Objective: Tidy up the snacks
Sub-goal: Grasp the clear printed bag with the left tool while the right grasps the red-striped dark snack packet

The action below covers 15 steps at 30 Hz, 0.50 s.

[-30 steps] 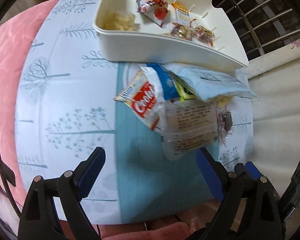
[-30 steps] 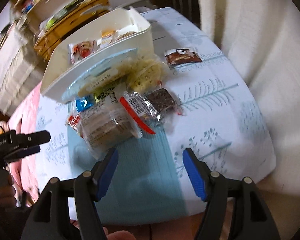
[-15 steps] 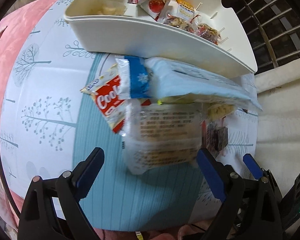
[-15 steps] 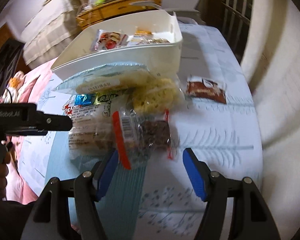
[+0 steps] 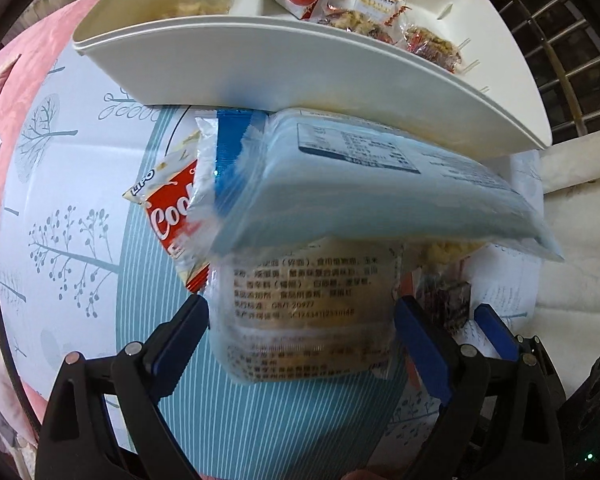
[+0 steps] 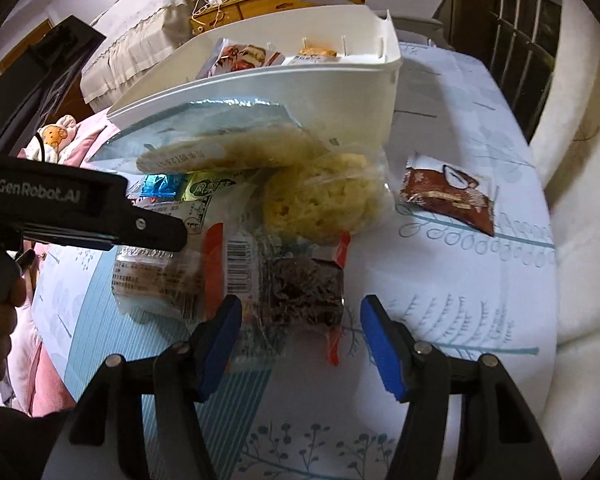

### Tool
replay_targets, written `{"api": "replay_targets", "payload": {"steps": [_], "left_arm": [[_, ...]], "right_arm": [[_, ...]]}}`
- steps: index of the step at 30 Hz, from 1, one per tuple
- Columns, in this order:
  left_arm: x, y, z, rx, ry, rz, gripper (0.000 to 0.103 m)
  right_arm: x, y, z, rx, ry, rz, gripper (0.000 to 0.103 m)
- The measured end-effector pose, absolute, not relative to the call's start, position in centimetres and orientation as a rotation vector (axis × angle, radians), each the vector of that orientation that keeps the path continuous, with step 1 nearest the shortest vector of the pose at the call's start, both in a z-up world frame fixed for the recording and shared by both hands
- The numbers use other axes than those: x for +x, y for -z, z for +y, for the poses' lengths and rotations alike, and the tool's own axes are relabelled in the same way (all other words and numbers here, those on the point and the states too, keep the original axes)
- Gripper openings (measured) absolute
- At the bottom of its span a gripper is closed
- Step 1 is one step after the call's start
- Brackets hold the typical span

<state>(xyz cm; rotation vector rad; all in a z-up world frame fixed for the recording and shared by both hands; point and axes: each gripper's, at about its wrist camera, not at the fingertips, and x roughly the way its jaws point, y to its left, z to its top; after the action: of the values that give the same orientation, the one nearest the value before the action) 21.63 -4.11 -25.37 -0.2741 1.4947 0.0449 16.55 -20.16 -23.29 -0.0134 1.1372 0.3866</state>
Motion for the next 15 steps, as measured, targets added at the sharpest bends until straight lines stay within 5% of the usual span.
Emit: {"api": "replay_targets", "payload": {"steps": [15], "left_arm": [[25.2, 29.0, -6.4, -0.265, -0.125, 1.545, 0.101]], "right_arm": [[18.2, 24.6, -19.3, -0.093, -0.412, 1.156, 0.046]]}}
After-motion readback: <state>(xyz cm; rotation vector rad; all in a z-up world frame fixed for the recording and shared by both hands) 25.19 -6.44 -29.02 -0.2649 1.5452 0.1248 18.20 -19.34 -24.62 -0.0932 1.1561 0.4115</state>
